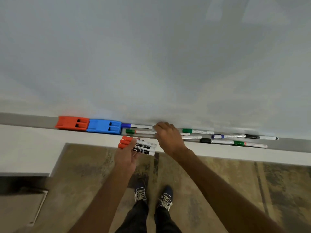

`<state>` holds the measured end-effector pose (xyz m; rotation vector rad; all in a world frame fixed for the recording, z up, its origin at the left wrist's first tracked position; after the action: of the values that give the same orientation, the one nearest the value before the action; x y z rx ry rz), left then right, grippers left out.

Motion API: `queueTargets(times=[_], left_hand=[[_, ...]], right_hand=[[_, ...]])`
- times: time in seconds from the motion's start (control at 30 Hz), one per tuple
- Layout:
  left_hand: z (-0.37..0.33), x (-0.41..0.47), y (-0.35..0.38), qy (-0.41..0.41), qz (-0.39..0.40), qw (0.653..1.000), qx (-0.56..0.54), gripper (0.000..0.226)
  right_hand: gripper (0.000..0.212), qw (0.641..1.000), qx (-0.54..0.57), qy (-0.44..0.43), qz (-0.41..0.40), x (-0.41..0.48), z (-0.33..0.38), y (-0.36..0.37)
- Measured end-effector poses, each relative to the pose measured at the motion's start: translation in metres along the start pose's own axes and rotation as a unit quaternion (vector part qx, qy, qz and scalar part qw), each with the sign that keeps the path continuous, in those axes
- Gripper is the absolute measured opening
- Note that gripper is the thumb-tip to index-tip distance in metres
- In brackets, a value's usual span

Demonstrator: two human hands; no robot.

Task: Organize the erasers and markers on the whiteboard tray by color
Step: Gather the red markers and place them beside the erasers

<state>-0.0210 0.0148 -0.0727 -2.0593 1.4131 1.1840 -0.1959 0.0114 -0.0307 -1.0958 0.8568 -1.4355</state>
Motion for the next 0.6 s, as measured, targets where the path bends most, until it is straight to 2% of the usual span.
queueTargets(times=[0.23,0.6], left_hand=[[-0.02,0.014,-0.037,-0.01,0.018,0.999,-0.044,0.048],[-0.027,0.03,-0.045,-0.021,0.032,0.999,-0.038,0.047]], right_hand=[[0.039,0.985,-0.13,-0.068,0.086,0.026,0.036,0.039],[0.042,0.973,-0.191,-0.03,0.124,0.037,0.05,0.044]])
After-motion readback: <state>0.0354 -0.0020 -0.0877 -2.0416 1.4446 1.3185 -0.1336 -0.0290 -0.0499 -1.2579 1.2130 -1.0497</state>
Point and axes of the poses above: each hand's wrist, its own x-axis towards the middle knuckle, its own y-axis out of the palm, z = x × y, the point moved 4 cm from there along x, towards the middle knuckle, and after that the axes turned 8 degrees about -z, right-handed, at the moved point
